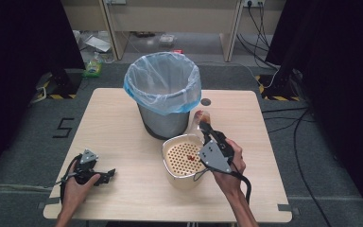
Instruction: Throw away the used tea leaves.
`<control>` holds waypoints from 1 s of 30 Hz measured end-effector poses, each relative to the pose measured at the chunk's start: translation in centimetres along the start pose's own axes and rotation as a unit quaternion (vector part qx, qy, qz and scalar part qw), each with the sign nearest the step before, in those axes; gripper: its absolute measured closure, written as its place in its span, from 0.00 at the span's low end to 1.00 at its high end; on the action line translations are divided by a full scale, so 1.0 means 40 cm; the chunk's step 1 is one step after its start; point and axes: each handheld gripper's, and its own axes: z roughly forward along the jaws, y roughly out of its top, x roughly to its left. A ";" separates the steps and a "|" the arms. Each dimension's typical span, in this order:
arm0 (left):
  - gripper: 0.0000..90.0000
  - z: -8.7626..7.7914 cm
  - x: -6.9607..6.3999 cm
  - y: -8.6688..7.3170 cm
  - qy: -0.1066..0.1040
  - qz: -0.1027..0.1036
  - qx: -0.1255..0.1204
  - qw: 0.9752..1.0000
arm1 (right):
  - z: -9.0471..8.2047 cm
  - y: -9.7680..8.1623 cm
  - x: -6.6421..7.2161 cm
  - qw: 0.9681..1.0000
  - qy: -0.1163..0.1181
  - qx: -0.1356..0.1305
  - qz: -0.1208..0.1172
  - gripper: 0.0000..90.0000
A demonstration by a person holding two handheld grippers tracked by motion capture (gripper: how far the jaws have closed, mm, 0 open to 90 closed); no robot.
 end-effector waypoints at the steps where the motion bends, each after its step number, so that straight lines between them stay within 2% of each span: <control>1: 0.00 0.000 0.000 0.000 0.000 0.000 0.000 1.000 | 0.003 0.005 0.006 1.000 -0.002 0.000 -0.015 0.98; 2: 0.00 0.000 0.000 0.000 0.000 0.000 0.000 1.000 | 0.010 0.003 0.020 1.000 -0.009 0.002 -0.027 0.98; 4: 0.00 0.000 0.000 0.000 0.000 0.000 0.000 1.000 | 0.011 0.003 0.027 0.999 -0.010 -0.002 -0.036 0.98; 7: 0.00 0.000 0.000 0.000 0.000 0.000 0.000 1.000 | 0.021 0.000 0.050 0.997 -0.018 0.006 -0.078 0.98; 8: 0.00 0.000 0.000 0.000 0.000 0.000 0.000 1.000 | 0.019 0.000 0.058 0.997 -0.019 0.004 -0.077 0.98; 10: 0.00 0.000 0.000 0.000 0.000 0.000 0.000 1.000 | 0.009 0.016 0.073 0.993 -0.021 -0.010 -0.115 0.98; 12: 0.00 0.000 0.000 0.000 0.000 0.000 0.000 1.000 | 0.012 0.016 0.085 0.992 -0.028 -0.011 -0.126 0.98; 13: 0.00 0.000 0.000 0.000 0.000 0.000 0.000 1.000 | 0.012 0.015 0.092 0.990 -0.036 -0.015 -0.138 0.98; 16: 0.00 0.000 0.000 0.000 0.000 0.000 0.000 1.000 | 0.016 0.015 0.106 0.986 -0.037 -0.016 -0.160 0.98; 18: 0.00 0.000 0.000 0.000 0.000 0.000 0.000 1.000 | 0.009 0.018 0.117 0.983 -0.038 -0.014 -0.180 0.98; 19: 0.00 0.000 0.000 0.000 0.000 0.000 0.000 1.000 | 0.003 0.021 0.121 0.979 -0.038 -0.023 -0.199 0.98; 20: 0.00 0.000 0.000 0.000 0.000 0.000 0.000 1.000 | 0.003 0.019 0.122 0.978 -0.039 -0.018 -0.205 0.98; 22: 0.00 0.000 0.000 0.000 0.000 0.000 0.000 1.000 | 0.004 0.005 0.118 0.980 -0.042 -0.008 -0.193 0.98; 23: 0.00 0.000 0.000 0.000 0.000 0.000 0.000 1.000 | -0.001 0.006 0.117 0.979 -0.048 -0.016 -0.198 0.98; 26: 0.00 0.000 0.000 0.000 0.000 0.000 0.000 1.000 | 0.008 0.002 0.115 0.980 -0.047 -0.009 -0.191 0.98; 30: 0.00 0.000 0.000 0.000 0.000 0.000 0.000 1.000 | 0.013 0.009 0.122 0.976 -0.054 -0.019 -0.210 0.98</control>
